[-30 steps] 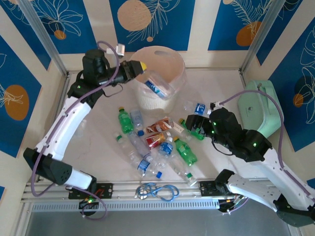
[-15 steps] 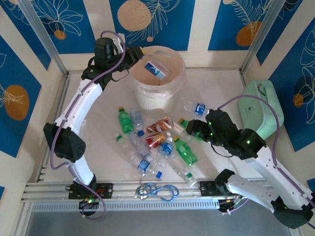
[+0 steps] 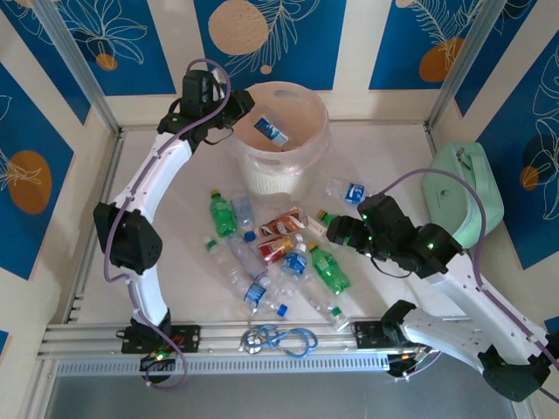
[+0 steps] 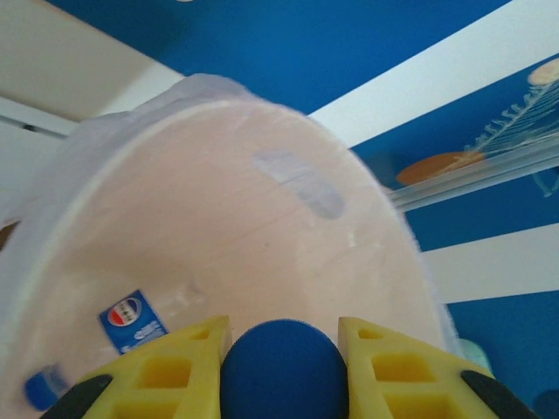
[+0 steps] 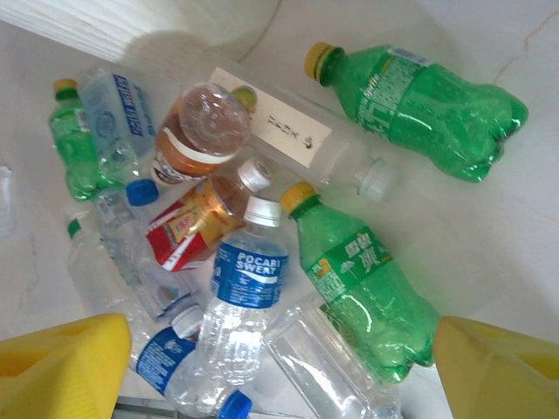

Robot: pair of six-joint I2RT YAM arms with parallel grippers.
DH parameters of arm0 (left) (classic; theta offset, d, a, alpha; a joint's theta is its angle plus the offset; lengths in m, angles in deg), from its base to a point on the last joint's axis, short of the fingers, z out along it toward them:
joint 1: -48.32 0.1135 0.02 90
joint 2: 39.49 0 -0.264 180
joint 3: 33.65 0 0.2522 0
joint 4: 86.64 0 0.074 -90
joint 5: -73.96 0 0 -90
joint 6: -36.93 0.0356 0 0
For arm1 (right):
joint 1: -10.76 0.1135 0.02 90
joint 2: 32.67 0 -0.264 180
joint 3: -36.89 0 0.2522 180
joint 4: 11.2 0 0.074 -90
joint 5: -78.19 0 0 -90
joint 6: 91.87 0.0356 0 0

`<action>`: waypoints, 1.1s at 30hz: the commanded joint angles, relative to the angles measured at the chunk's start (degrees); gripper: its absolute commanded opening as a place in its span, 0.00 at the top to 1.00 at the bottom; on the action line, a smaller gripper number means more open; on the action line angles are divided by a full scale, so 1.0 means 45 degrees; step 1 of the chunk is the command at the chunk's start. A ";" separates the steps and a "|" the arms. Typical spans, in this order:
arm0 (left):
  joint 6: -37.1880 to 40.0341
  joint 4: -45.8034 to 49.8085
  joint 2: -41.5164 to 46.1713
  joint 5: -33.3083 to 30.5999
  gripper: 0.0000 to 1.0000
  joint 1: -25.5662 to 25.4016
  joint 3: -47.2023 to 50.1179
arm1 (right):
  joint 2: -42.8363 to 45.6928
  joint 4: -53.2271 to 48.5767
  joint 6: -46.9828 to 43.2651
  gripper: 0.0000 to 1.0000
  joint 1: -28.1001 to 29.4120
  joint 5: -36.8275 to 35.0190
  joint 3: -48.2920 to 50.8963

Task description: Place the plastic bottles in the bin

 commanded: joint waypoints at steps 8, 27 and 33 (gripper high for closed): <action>0.1787 0.1772 -0.0493 -0.0674 0.51 -0.0464 -0.0797 | -0.0259 -0.0871 0.0339 0.10 -0.0048 0.0364 0.0576; 0.3077 0.2066 0.1742 -0.0605 0.29 -0.0758 -0.1426 | -0.2385 -0.2339 -0.0514 0.10 0.1540 0.1064 -0.0076; 0.2441 0.0393 0.4841 -0.0884 0.29 -0.0466 0.2926 | -0.4117 -0.2796 -0.0261 0.19 0.3751 0.1133 -0.0205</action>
